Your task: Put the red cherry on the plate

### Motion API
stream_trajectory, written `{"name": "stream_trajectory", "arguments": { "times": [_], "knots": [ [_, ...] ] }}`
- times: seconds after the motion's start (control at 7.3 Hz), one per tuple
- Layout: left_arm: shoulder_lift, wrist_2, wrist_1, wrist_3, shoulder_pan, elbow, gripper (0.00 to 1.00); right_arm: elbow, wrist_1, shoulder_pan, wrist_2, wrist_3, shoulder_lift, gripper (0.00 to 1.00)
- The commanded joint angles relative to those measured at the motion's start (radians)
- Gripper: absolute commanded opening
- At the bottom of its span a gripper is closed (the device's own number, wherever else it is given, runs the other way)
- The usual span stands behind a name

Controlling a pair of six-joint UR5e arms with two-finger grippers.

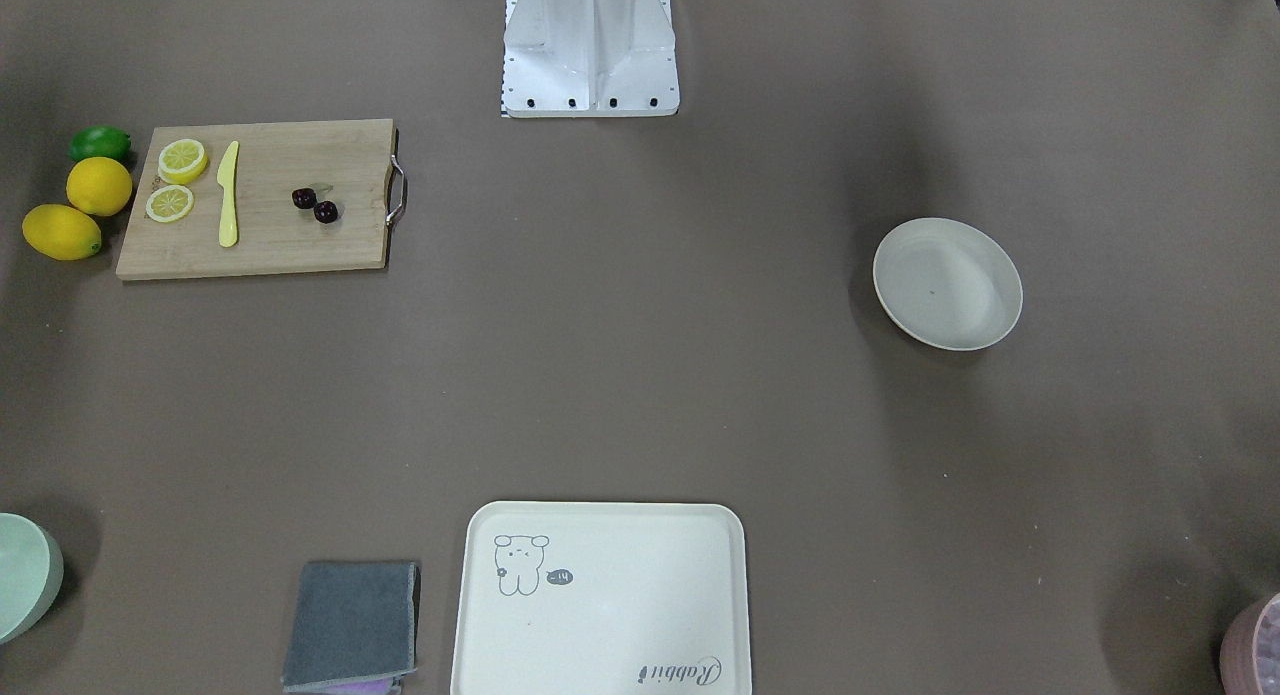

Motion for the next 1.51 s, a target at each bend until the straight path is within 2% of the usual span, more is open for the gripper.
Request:
{"name": "stream_trajectory", "arguments": {
  "times": [0.0, 0.14, 0.55, 1.1, 1.23, 1.37],
  "knots": [
    [0.001, -0.001, 0.0, -0.005, 0.0, 0.001, 0.98, 0.004, 0.0, 0.0, 0.004, -0.001, -0.001, 1.0],
    [0.0, -0.001, -0.006, 0.003, 0.001, 0.001, 0.98, 0.002, 0.0, 0.0, 0.004, -0.001, 0.001, 1.0],
    [0.03, -0.003, -0.129, -0.005, 0.001, 0.003, 0.98, 0.022, 0.002, 0.0, 0.004, -0.008, 0.001, 1.0],
    [0.029, -0.066, -0.13, -0.011, 0.035, -0.002, 0.98, 0.049, 0.006, 0.0, 0.004, -0.011, 0.001, 1.0],
    [0.017, -0.099, -0.167, -0.143, 0.072, -0.005, 0.98, 0.056, 0.006, 0.0, 0.004, -0.01, 0.001, 1.0],
    [0.016, -0.098, -0.314, -0.372, 0.165, 0.001, 0.98, 0.056, 0.006, 0.0, 0.004, -0.007, 0.001, 1.0]
  ]
}}
